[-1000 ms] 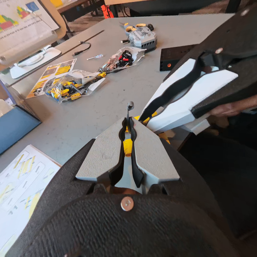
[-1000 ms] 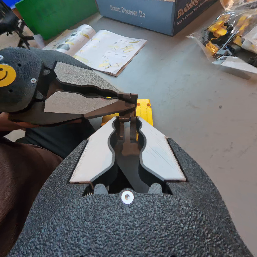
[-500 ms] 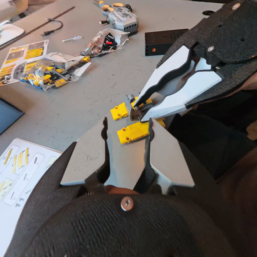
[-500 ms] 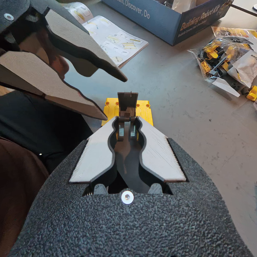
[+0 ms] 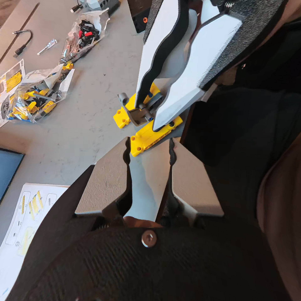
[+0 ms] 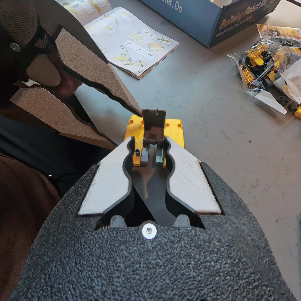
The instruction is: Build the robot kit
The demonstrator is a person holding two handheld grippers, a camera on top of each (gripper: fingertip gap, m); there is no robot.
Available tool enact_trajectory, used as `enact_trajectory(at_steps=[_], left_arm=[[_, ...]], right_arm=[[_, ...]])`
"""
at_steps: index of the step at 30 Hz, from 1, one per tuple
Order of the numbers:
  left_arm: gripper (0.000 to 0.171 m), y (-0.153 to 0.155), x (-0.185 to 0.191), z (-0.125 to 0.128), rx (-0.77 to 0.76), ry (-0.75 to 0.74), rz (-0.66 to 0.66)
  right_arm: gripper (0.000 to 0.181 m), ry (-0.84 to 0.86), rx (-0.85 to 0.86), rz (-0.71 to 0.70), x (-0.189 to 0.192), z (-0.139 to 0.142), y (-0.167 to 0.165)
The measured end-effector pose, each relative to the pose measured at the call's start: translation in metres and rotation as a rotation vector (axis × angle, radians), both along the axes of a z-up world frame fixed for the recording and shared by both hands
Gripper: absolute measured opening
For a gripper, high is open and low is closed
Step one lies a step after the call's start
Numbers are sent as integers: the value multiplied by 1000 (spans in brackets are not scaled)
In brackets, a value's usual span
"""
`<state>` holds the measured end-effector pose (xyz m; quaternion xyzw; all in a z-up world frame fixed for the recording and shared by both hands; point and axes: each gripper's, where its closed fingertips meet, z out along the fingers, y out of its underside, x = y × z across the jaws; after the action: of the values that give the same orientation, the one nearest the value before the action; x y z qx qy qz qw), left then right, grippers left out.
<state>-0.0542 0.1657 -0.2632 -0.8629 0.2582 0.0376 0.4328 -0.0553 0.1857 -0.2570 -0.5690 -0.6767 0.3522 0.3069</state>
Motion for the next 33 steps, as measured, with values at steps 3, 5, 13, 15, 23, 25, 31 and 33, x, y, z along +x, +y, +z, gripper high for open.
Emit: enact_trajectory(at_steps=[3,5,13,15,23,25,31,33], left_arm=[[39,1,0,0,8,1,7],[38,2,-1,-1,8,-13,14],[34,4,3,-3,-16,-82,49],[34,5,3,-3,-26,-77,41],[32,5,7,-3,-55,-86,-17],[33,5,6,-2,-54,-78,-15],[34,10,2,-3,-18,-90,18],[33,10,3,-3,-21,-82,12]], right_arm=[[29,-3,15,0,0,0,2],[25,-2,9,12,1,0,3],[22,8,-21,45,1,1,5],[21,9,-15,48,1,1,5],[21,25,23,80,-1,2,0],[21,35,55,88,-2,4,-1],[24,51,31,41,-8,2,6],[28,49,36,3,-10,0,5]])
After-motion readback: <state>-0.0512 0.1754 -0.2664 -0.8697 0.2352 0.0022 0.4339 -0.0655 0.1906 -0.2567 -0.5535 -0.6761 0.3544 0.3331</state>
